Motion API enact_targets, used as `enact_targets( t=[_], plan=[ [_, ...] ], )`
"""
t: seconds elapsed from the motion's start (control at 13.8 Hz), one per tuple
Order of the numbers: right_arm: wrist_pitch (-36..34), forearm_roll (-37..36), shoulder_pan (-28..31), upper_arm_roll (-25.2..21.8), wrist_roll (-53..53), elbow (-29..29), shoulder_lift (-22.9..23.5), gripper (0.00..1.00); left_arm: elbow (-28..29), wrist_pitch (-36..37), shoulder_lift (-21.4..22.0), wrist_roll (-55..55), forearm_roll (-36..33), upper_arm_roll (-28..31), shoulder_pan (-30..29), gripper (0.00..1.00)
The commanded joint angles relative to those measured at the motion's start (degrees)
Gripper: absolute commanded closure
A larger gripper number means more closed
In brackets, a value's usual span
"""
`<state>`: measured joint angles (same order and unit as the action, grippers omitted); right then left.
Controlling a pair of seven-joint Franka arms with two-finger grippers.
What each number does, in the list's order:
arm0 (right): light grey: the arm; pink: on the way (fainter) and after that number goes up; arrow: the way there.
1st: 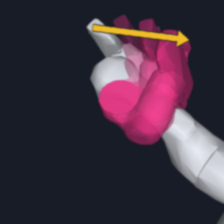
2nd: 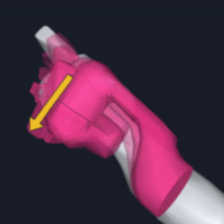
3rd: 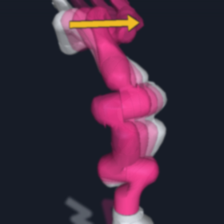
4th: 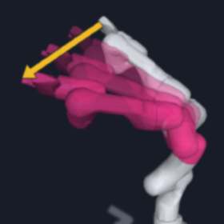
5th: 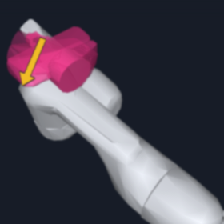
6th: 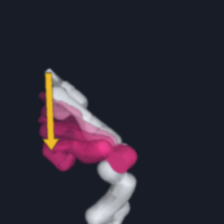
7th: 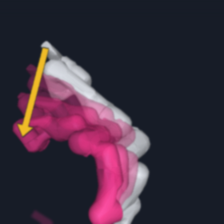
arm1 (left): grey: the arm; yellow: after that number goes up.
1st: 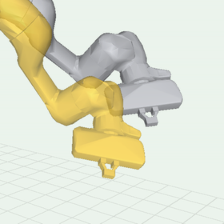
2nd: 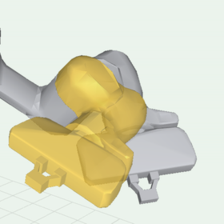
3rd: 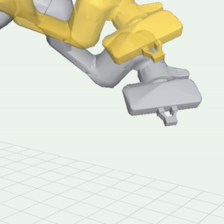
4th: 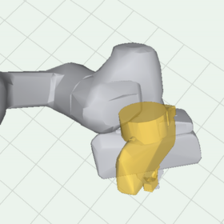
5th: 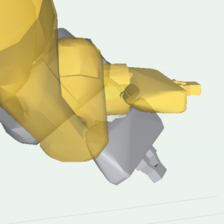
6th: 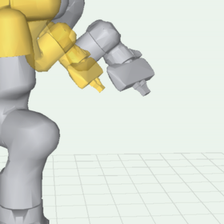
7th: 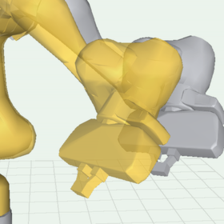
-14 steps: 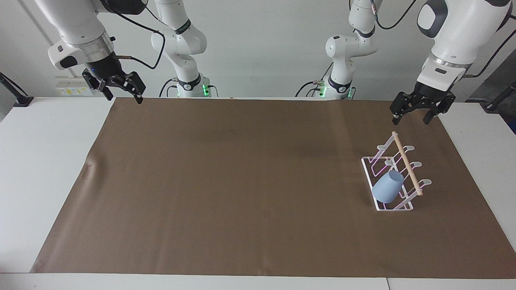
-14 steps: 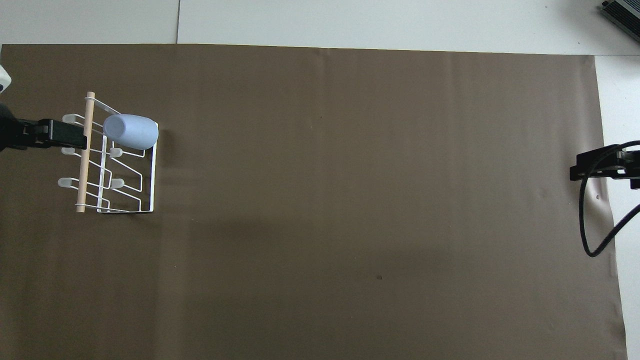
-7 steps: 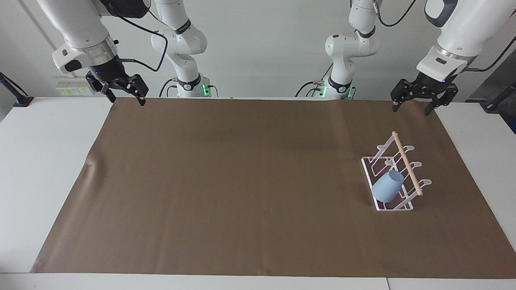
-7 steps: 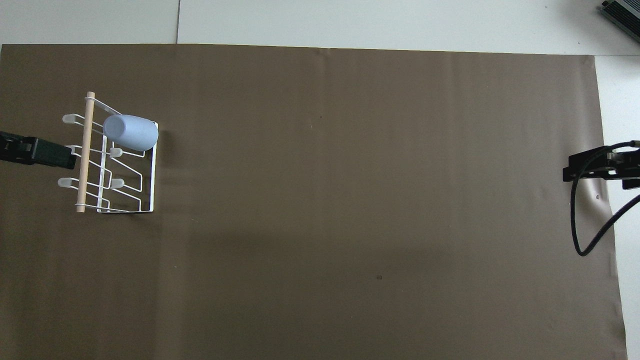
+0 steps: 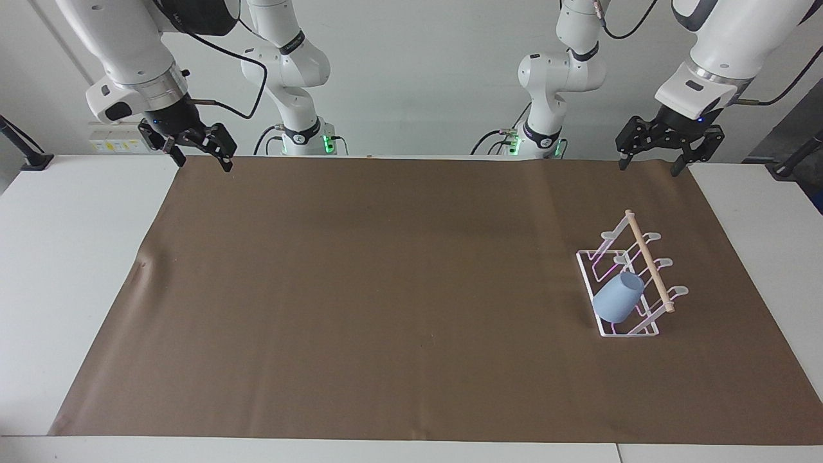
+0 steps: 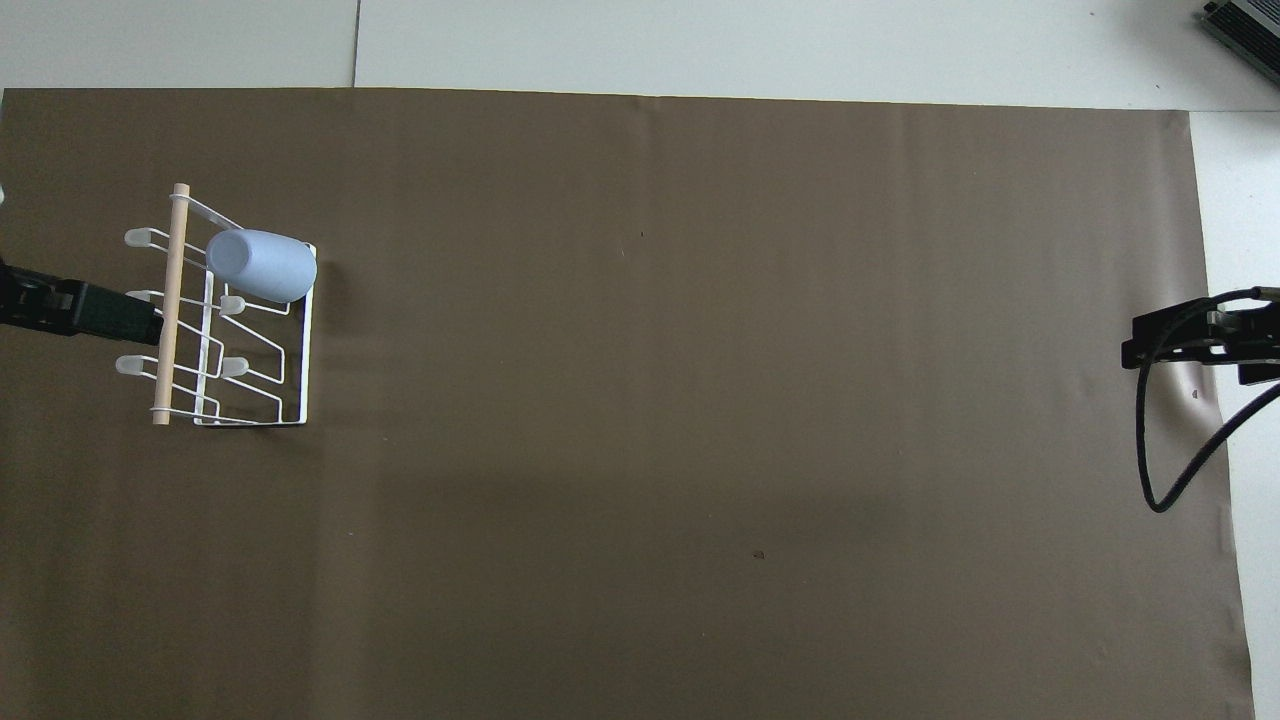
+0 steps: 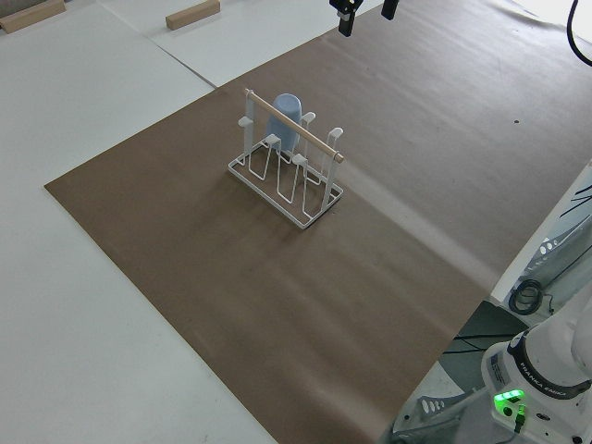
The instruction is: Hang cup on cup holder
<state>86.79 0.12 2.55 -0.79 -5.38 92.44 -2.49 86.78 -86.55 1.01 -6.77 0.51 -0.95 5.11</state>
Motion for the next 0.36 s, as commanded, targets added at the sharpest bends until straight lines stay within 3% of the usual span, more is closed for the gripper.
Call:
enact_targets(
  t=[0.0, 0.29],
  plan=[
    [1.3, -0.2, 0.4, 0.3, -0.5, 2.0, -1.5, 0.00, -0.6, 2.1, 0.3, -0.2, 0.7, 1.1, 1.1, 0.00],
    [2.1, -1.2, 0.0, 0.3, 0.0, 2.7, -1.6, 0.00, -1.6, 4.1, -0.4, -0.2, 0.6, 0.9, 1.1, 0.00]
  ],
)
